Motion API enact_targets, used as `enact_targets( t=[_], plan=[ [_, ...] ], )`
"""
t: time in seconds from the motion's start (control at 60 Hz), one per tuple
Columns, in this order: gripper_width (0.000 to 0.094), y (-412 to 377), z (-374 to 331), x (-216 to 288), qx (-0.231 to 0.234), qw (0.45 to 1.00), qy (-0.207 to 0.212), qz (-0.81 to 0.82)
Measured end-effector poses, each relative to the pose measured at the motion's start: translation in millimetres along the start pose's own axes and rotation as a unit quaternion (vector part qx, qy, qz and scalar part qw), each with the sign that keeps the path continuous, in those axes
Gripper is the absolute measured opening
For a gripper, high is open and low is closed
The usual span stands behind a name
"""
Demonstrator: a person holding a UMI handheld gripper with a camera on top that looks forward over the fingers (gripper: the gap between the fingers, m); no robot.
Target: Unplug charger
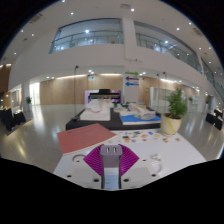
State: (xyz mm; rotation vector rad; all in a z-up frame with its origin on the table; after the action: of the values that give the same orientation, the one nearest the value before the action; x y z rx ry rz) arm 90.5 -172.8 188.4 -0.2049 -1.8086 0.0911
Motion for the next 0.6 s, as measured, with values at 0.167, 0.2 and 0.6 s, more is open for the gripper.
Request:
enact_targets(
  t=[0.167,0.2,0.6],
  plan=[
    [0.0177,102.6,-16.9,9.1,-0.077,0.995,-0.045,-0.036],
    [0.0178,124.3,-13.3,-5.7,-0.087,0.993,-0.069,-0.043],
    [0.0352,228.6,32.7,-100.5,-0.100,0.974,-0.191,-0.070]
  ],
)
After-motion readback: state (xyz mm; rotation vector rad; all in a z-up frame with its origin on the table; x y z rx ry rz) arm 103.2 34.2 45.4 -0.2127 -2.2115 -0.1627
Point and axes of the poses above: the point between the fingertips, and its own axes, seen from behind it with the camera up: y to the right, x up, z forward, the way the camera looks, the point moved 7 cm from there along -z, backward, against the way the camera looks, and after that the axes turned 11 degrees about z, right-handed, at the moved point
